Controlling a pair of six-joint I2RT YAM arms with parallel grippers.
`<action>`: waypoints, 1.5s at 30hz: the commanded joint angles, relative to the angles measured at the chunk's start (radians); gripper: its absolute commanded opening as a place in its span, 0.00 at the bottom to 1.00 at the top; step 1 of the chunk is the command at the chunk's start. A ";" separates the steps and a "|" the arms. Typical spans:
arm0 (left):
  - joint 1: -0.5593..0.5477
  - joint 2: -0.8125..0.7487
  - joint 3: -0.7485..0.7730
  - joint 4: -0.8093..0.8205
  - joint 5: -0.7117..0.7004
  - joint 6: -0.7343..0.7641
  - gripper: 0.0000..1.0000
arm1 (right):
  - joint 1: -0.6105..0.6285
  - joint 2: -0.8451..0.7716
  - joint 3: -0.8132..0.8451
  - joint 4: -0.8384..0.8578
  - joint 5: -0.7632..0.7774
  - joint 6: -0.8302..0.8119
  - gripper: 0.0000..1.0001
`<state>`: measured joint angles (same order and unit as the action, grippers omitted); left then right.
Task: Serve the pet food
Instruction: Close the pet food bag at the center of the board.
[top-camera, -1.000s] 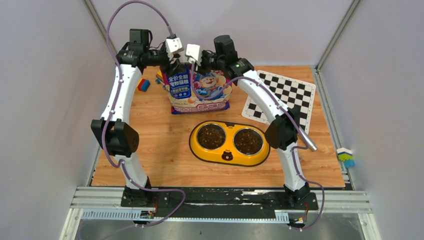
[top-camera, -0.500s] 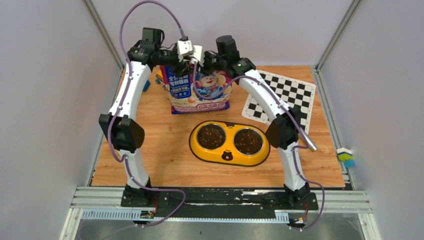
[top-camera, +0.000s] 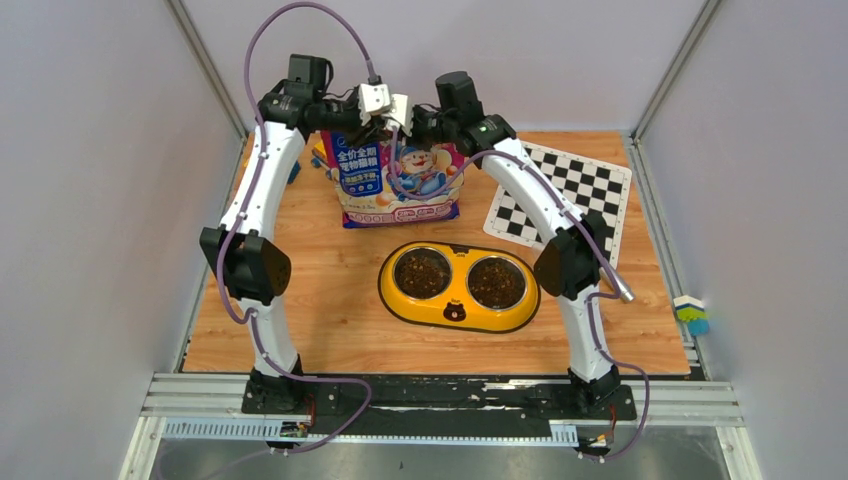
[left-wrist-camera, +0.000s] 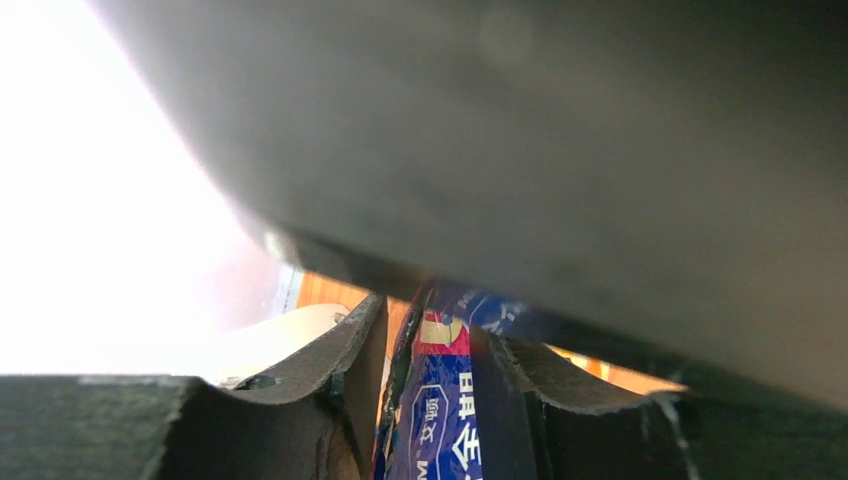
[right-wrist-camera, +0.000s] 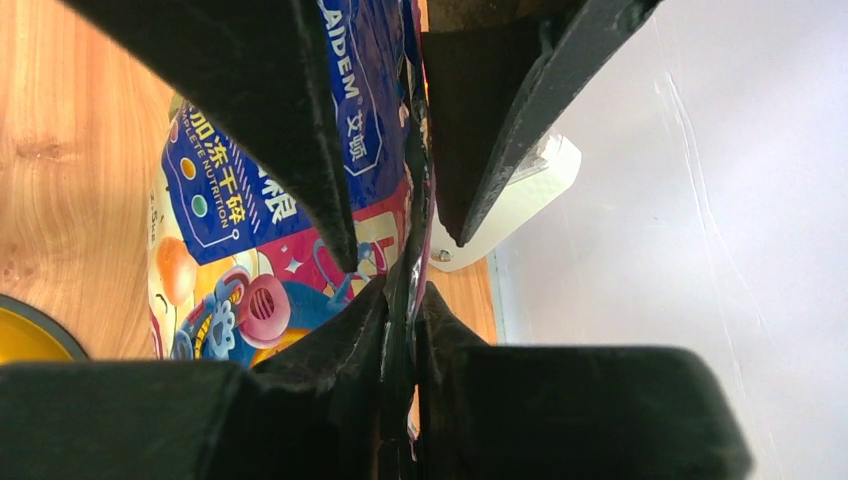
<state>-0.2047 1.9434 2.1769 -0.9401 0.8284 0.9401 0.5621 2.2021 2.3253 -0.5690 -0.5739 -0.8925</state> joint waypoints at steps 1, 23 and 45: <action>-0.008 0.032 0.026 -0.038 -0.053 0.031 0.42 | -0.017 -0.087 0.006 0.026 -0.004 -0.042 0.13; -0.013 0.029 0.000 -0.053 -0.099 0.068 0.61 | -0.047 -0.115 0.019 0.031 -0.012 -0.026 0.56; -0.015 0.047 0.001 -0.007 -0.129 0.033 0.42 | -0.095 -0.156 -0.012 -0.125 -0.118 -0.109 0.60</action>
<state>-0.2176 1.9965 2.1803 -0.9646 0.7116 0.9939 0.4725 2.0964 2.3043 -0.6155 -0.6136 -0.9573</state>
